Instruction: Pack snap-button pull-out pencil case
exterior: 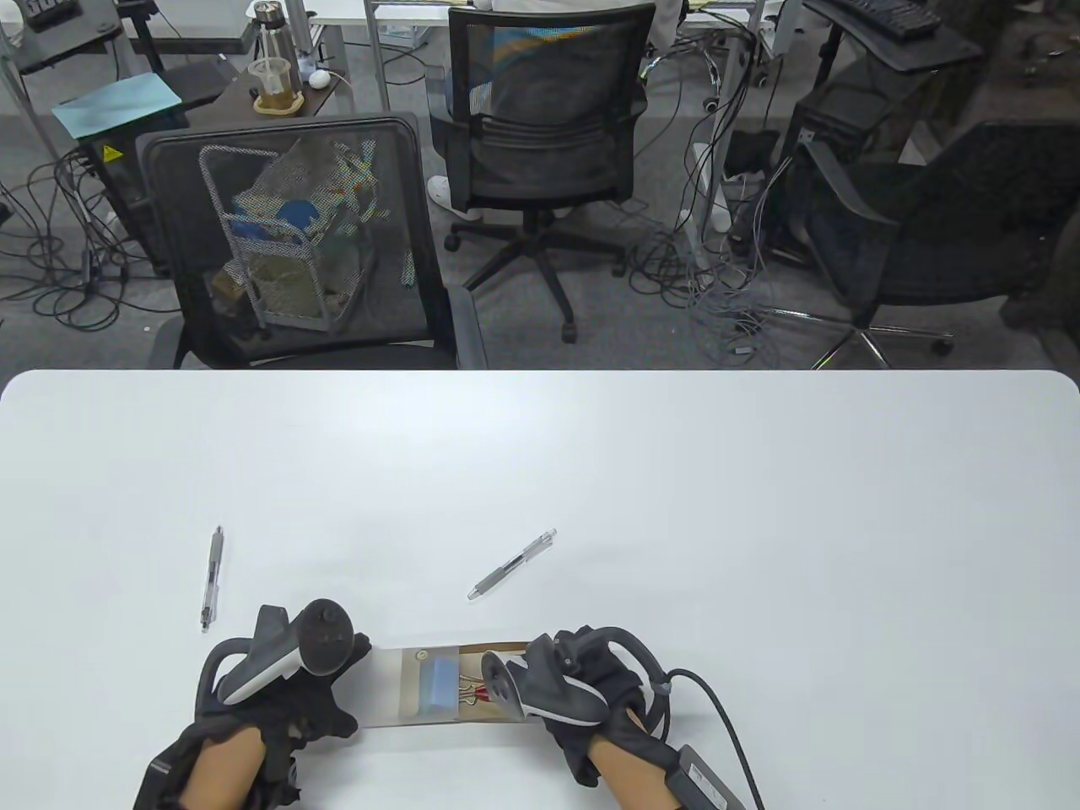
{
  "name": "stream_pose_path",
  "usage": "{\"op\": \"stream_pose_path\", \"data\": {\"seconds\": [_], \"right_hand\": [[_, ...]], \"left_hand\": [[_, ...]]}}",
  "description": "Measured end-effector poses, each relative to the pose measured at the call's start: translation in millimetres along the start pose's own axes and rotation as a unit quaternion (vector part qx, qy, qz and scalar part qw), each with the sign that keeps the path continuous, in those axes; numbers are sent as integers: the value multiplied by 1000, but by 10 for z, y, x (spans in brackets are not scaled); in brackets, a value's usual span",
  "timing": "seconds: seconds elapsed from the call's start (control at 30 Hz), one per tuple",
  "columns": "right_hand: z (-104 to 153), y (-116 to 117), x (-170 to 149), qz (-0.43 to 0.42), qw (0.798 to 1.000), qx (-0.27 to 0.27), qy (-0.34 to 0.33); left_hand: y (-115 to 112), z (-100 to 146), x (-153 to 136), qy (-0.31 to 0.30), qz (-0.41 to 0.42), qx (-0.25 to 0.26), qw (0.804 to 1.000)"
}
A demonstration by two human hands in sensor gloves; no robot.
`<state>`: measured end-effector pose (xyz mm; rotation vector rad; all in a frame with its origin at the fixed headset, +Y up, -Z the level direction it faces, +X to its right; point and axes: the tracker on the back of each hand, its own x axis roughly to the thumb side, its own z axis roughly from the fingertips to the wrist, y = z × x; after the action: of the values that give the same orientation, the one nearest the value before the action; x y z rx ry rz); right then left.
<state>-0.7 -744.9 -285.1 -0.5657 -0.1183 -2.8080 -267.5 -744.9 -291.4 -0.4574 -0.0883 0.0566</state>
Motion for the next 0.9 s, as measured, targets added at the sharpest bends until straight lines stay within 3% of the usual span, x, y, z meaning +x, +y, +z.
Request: {"op": "stream_pose_path", "data": {"seconds": [0.17,0.4,0.67,0.8,0.9], "right_hand": [[-5,1,-48,-18,1000,11,1],[61,-85,-119,-51,999,-15,-9],[369,-282,-524,-131,982,-132,12],[507,-184,-771,-158,966,-194,66],[537,-63,-880,-137,965,-200,101]], "left_hand": [[1,-2,0,-1,-3,2,1000],[0,-5,-7,-1,3,-1,1000],[-1,-8,-18,-3,5,-1,1000],[-1,-6,-20,-1,4,-1,1000],[0,-7,-22,0,3,-1,1000]]}}
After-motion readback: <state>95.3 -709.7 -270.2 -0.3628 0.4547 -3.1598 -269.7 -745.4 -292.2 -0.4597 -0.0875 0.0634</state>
